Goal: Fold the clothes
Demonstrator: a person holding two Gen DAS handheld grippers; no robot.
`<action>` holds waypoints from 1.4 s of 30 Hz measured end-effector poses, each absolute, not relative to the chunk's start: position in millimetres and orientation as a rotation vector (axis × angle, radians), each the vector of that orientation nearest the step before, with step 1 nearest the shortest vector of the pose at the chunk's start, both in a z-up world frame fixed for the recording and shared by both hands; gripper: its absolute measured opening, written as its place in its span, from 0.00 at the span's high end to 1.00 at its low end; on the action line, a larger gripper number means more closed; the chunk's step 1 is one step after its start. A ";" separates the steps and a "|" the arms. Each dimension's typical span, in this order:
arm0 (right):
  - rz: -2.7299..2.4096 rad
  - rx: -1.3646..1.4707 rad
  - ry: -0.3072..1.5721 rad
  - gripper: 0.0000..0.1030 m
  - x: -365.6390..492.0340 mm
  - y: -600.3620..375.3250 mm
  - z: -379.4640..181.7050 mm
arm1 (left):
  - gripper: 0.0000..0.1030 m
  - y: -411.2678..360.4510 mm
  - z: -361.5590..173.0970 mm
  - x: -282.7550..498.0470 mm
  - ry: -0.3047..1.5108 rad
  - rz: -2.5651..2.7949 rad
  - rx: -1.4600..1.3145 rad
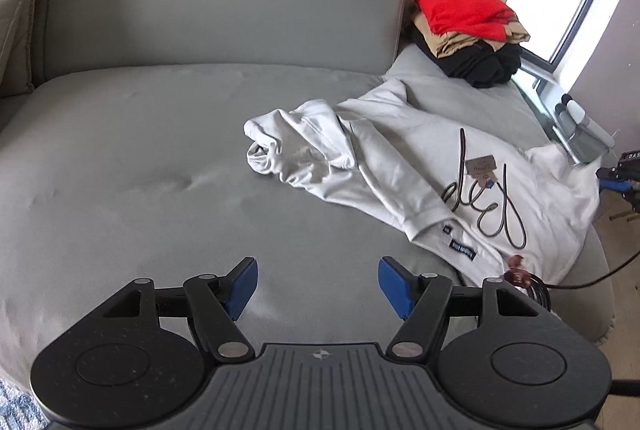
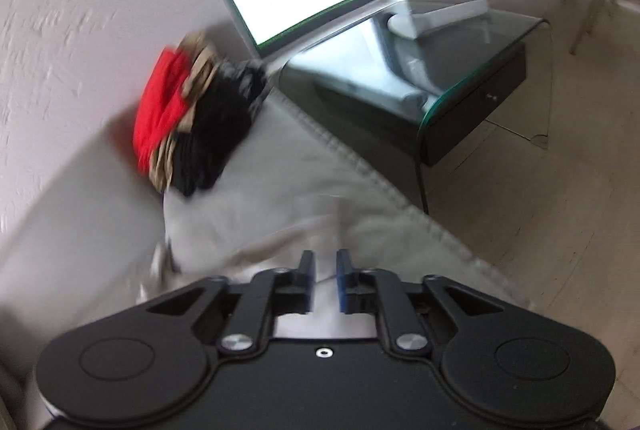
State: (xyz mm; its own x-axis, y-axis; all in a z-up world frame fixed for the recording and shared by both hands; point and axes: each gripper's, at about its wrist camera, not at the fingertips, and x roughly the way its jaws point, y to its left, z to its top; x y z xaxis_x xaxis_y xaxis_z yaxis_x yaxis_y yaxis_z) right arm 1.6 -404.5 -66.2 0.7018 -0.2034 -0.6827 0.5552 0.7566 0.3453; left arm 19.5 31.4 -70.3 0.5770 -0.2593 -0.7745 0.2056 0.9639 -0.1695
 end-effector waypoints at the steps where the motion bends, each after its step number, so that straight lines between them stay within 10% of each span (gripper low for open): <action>1: -0.425 0.545 0.666 0.63 -4.1 -390.5 -64.1 | 0.37 32.0 -69.5 20.2 0.919 -0.267 -0.058; 22: 0.150 -0.022 0.903 0.71 110.2 -133.0 -174.4 | 0.37 81.5 -99.2 54.0 0.931 -0.190 -0.080; 25: 0.135 -0.030 0.874 0.74 105.4 -134.3 -168.3 | 0.37 77.7 -102.2 56.6 0.937 -0.204 -0.077; 27: 0.125 -0.036 0.855 0.95 102.3 -135.2 -164.2 | 0.37 75.4 -102.9 57.0 0.939 -0.213 -0.075; 42: 0.416 0.121 0.767 0.96 -14.2 -114.0 -88.9 | 0.36 86.8 -76.3 20.8 0.896 -0.212 -0.109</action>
